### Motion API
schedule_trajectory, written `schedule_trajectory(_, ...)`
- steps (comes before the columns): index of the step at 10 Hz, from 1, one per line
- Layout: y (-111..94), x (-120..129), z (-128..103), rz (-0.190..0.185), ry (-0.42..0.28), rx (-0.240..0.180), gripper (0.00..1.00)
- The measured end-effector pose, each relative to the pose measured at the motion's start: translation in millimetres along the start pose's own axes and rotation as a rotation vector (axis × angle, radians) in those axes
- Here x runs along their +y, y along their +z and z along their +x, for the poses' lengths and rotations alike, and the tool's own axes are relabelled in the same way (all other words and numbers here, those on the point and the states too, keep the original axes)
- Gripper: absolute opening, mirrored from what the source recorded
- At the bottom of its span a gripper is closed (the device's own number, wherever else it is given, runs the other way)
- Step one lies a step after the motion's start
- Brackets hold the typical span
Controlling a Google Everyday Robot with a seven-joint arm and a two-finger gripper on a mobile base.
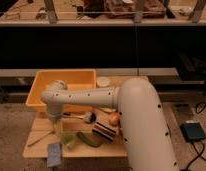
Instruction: Place fork in plastic cup
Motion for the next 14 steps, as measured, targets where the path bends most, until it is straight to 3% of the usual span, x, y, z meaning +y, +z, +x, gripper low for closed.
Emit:
schedule_trajectory(9,0.1,-0.3,-0.1,0.0,0.0,-0.001,0.8)
schedule_trajectory(14,11.1,-3.5,-12.5,0.038,-0.024,-0.002,0.8)
